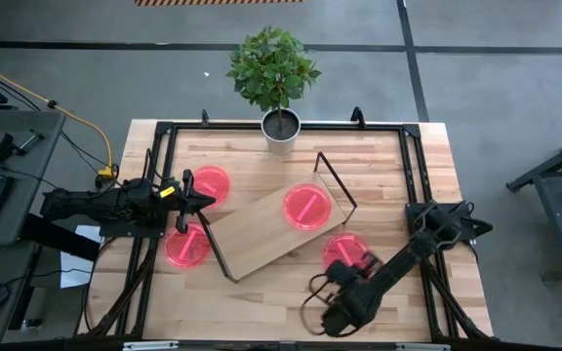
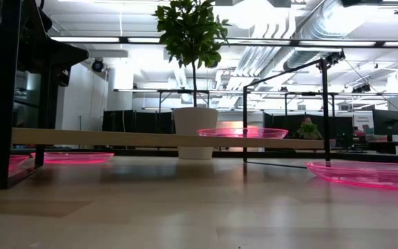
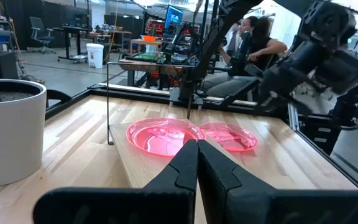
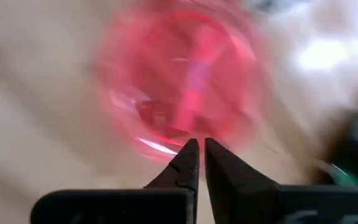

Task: Place and stack plates onto a shelf
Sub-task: Stack the pink plate on top of the pink plate on the shelf

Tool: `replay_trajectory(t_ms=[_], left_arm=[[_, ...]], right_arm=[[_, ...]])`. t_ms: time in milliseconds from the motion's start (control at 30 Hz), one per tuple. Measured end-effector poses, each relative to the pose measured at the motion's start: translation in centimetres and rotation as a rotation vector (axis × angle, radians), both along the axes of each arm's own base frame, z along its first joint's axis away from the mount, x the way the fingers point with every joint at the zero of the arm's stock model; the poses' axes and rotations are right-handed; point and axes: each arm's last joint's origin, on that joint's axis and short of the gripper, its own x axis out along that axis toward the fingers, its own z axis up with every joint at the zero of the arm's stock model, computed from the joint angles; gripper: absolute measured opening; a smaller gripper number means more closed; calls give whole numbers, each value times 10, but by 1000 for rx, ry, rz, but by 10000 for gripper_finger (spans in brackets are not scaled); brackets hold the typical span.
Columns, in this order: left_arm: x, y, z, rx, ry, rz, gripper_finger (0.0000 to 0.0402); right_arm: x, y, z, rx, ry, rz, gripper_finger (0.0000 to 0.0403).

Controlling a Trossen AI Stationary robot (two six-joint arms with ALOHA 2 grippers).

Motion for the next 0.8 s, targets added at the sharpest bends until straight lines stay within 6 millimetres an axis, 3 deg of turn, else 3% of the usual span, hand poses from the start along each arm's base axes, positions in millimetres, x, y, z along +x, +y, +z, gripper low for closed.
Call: replay_trajectory(t_ms=[100,267,400,633,800], left_arm=[[0,0,0,0,0,0,0],[0,0,0,0,0,0,0],[0,0,0,0,0,0,0],[0,0,0,0,0,0,0],[0,0,0,0,0,0,0]], right_arm=[[-26,-3,3,-61,-15,-105,30],[-69,-10,11,-56,-305,-284,78],[-97,-24,4,-69,-370,-434,115],[-95,-51,-42,-41,-393,-507,147],[-101,-63,-57,-86,-389,-505,154]])
